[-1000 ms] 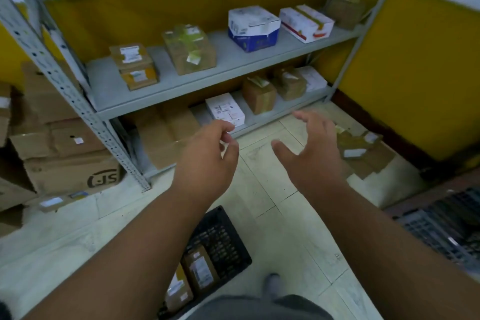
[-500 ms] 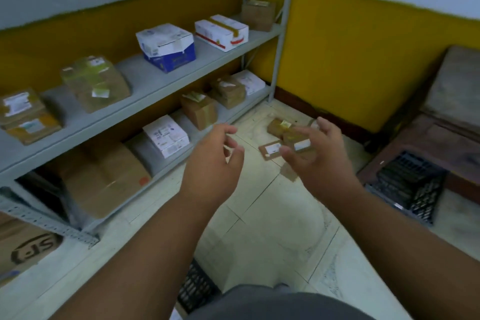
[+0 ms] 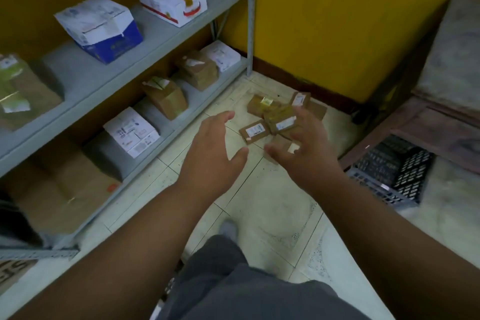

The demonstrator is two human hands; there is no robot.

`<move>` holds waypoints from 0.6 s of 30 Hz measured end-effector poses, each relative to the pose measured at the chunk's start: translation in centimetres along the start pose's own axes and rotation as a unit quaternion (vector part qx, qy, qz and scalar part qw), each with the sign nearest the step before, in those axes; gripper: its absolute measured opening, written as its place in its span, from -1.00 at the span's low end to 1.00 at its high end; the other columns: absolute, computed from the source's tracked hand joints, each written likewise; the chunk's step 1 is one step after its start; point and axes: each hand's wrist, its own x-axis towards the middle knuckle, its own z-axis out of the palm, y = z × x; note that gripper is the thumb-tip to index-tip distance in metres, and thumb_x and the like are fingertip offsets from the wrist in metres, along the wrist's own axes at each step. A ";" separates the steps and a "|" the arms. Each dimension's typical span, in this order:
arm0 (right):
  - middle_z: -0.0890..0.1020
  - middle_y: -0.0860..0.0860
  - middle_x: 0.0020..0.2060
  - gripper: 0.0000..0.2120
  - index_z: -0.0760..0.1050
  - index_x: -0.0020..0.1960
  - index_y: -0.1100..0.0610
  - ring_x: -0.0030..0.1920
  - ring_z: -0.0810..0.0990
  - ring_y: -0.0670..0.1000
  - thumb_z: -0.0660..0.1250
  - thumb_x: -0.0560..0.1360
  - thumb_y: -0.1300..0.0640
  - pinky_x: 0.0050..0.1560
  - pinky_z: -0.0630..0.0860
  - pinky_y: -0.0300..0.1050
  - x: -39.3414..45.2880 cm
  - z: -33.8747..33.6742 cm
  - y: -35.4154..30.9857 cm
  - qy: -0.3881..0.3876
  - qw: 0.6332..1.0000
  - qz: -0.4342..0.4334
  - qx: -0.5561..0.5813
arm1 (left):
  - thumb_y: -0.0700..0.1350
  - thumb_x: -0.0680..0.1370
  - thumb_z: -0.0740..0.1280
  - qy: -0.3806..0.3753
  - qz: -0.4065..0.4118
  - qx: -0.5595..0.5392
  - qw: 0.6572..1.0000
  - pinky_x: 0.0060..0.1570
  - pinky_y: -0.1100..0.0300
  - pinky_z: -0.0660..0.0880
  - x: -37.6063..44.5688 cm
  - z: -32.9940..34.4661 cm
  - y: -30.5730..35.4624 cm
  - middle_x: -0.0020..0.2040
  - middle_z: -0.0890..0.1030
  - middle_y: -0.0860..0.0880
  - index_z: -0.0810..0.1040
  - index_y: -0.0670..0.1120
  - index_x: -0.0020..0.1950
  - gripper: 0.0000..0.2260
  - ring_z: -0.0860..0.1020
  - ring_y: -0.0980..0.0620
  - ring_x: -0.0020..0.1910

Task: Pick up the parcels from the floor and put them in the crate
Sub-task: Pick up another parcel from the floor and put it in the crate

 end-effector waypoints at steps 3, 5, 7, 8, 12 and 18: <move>0.36 -0.07 0.44 -0.23 0.23 0.51 -0.17 0.24 0.50 -0.09 0.53 0.41 -0.07 0.20 0.59 0.06 4.2 1.3 0.4 -0.018 0.996 0.074 0.040 | 0.00 0.53 0.41 -0.049 -0.013 -0.018 0.999 0.12 0.28 0.33 5.4 0.7 -1.9 0.37 0.37 0.12 0.24 0.11 0.49 -0.41 0.38 0.24 0.21; 0.41 -0.07 0.42 -0.27 0.24 0.51 -0.17 0.18 0.56 -0.09 0.51 0.45 -0.03 0.10 0.61 -0.01 7.8 1.5 0.4 -0.028 0.990 0.119 0.074 | 0.00 0.54 0.40 -0.077 -0.015 -0.033 0.996 0.13 0.25 0.37 9.9 0.9 -3.2 0.33 0.44 0.12 0.28 0.10 0.47 -0.46 0.43 0.21 0.20; 0.44 -0.10 0.35 -0.36 0.31 0.48 -0.16 0.12 0.57 -0.11 0.49 0.48 0.03 0.03 0.58 -0.10 11.7 1.5 0.1 -0.018 0.978 0.160 0.131 | -0.01 0.56 0.37 -0.103 -0.014 -0.032 0.994 0.14 0.20 0.44 14.8 0.6 -4.0 0.26 0.50 0.12 0.33 0.09 0.44 -0.53 0.48 0.18 0.17; 0.45 -0.11 0.31 -0.40 0.34 0.45 -0.16 0.10 0.58 -0.10 0.49 0.49 0.04 0.01 0.59 -0.10 13.9 1.8 -0.1 -0.004 0.973 0.175 0.153 | -0.02 0.58 0.35 -0.112 -0.010 -0.028 0.993 0.13 0.16 0.48 17.3 0.3 -4.2 0.22 0.52 0.13 0.36 0.09 0.41 -0.59 0.50 0.18 0.15; 0.53 -0.08 0.27 -0.50 0.43 0.34 -0.14 0.17 0.60 0.04 0.51 0.46 0.00 0.12 0.61 0.12 21.3 3.2 -0.9 0.038 0.956 0.219 0.194 | -0.11 0.65 0.21 -0.145 0.014 -0.026 0.989 0.09 0.12 0.52 26.3 -0.7 -4.9 0.17 0.56 0.09 0.46 0.05 0.32 -0.75 0.53 0.14 0.10; 0.66 0.05 0.12 -0.66 0.48 0.11 0.02 0.11 0.66 0.12 0.52 0.42 -0.01 0.18 0.57 0.29 29.8 3.2 0.6 0.066 0.902 0.310 0.294 | -0.13 0.65 0.20 -0.191 0.012 -0.028 0.981 -0.06 0.30 0.44 36.4 1.5 -5.3 0.14 0.53 0.12 0.48 0.03 0.31 -0.75 0.48 0.29 -0.02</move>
